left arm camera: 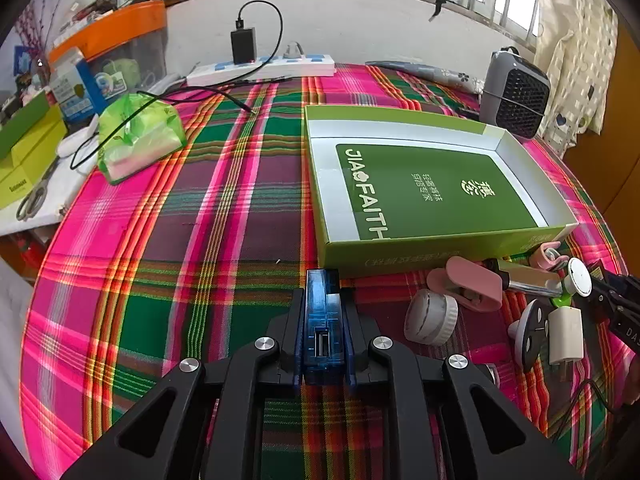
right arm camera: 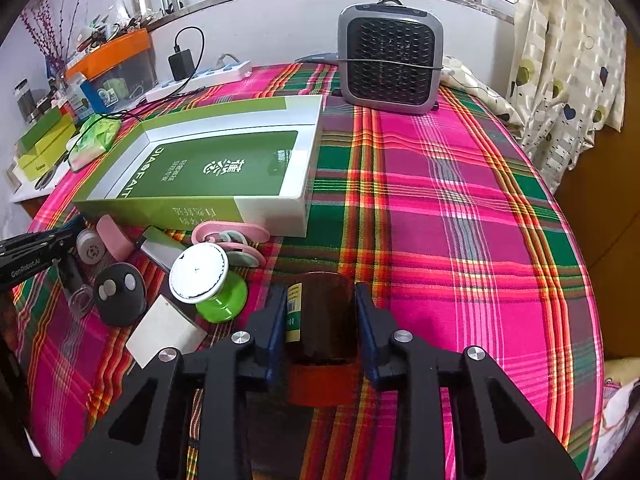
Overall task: Organize rigid objects
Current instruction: 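Carry the blue USB stick and brown jar over the green box with both tools, then open both tools to drop the USB stick and jar into the box, then move both tools back toward the remaining objects on the cloth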
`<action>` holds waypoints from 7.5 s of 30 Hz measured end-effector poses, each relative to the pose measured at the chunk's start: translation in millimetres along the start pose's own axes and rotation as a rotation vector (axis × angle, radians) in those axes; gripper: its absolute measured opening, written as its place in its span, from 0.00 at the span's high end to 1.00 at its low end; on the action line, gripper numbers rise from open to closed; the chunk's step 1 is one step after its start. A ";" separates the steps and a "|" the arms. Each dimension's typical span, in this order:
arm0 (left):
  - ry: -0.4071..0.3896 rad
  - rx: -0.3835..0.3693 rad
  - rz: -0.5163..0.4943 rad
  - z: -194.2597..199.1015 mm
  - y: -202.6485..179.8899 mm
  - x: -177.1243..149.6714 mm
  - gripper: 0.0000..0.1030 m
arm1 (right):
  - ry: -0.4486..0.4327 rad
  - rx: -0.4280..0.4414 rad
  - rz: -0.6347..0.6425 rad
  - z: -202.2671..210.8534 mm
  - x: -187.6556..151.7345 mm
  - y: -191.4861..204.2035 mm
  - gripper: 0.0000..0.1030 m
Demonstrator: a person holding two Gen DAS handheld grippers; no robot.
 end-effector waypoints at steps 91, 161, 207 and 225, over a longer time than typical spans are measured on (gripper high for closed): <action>-0.004 -0.058 -0.027 -75.6 -29.9 101.2 0.85 | 0.006 0.097 0.129 -94.6 116.3 42.7 0.68; -0.123 -0.092 -0.031 24.8 -26.3 60.7 0.66 | -0.130 0.116 0.053 -4.0 86.5 45.5 0.57; -0.063 -0.251 0.062 47.5 -6.4 -31.1 0.63 | -0.022 0.096 -0.021 23.2 -31.6 79.8 0.49; -0.032 -0.334 0.018 50.0 -27.9 -42.0 0.63 | 0.007 -0.001 0.017 20.0 -36.2 73.1 0.49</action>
Point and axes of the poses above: each gripper's, at about its wrist camera, not at the fingertips, and z roughly against the way its jaws point, y to its left, x to its top, the point moved 6 cm from there along -z, roughly the way its jaws point, and after that the axes turned 3 degrees about -y, right-handed, at the moved point
